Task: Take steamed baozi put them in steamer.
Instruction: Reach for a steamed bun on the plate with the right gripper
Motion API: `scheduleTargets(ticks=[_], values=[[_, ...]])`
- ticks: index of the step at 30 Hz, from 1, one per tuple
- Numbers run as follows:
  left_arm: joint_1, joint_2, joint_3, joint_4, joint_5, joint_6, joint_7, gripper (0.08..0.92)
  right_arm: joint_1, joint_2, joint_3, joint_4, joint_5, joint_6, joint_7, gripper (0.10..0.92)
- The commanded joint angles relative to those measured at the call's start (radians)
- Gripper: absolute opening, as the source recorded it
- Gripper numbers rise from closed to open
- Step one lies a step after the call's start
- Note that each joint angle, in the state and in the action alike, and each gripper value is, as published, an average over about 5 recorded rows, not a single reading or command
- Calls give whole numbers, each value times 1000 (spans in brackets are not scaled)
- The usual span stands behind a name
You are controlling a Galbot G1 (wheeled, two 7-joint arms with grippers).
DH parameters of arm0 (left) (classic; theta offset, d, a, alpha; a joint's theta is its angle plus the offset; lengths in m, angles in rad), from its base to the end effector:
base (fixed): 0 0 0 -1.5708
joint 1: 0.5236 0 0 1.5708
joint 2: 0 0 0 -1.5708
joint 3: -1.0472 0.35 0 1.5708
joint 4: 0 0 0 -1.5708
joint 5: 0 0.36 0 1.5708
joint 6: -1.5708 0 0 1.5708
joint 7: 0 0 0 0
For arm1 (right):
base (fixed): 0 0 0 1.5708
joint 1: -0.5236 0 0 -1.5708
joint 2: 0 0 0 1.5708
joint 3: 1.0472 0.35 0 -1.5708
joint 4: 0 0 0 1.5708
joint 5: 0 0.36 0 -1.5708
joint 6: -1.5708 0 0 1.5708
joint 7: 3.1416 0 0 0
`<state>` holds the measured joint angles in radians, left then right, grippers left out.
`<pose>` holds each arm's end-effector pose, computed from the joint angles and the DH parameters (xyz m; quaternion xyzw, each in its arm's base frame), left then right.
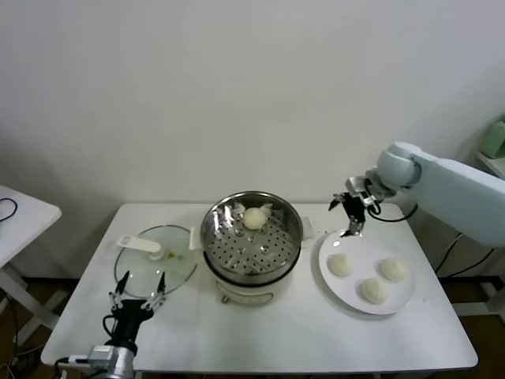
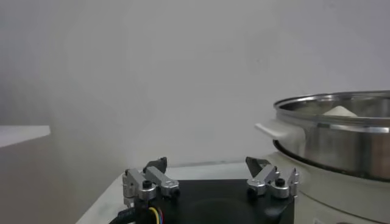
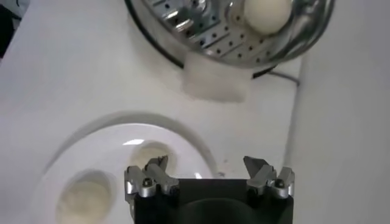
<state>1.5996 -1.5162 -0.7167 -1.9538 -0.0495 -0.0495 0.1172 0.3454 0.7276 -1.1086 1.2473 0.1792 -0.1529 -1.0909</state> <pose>0.1679 0.0757 -0.3521 0.0163 -0.9973 -0.0417 0.0576 0.5507 -0.1202 -0.1205 0.5419 -0.5478 0.5367 0.3439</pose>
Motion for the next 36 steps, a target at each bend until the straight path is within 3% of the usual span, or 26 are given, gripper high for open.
scheduleTargets(ticks=[1, 19, 36], values=[[-1, 0, 1, 4, 2, -1, 3, 823, -127, -31, 38, -44, 3, -77, -33, 823], [2, 0, -1, 22, -2, 4, -9, 823, -238, 108, 77, -192, -124, -34, 11, 823], [9, -3, -4, 31, -3, -3, -10, 823, -261, 162, 94, -265, -158, -22, 16, 823]])
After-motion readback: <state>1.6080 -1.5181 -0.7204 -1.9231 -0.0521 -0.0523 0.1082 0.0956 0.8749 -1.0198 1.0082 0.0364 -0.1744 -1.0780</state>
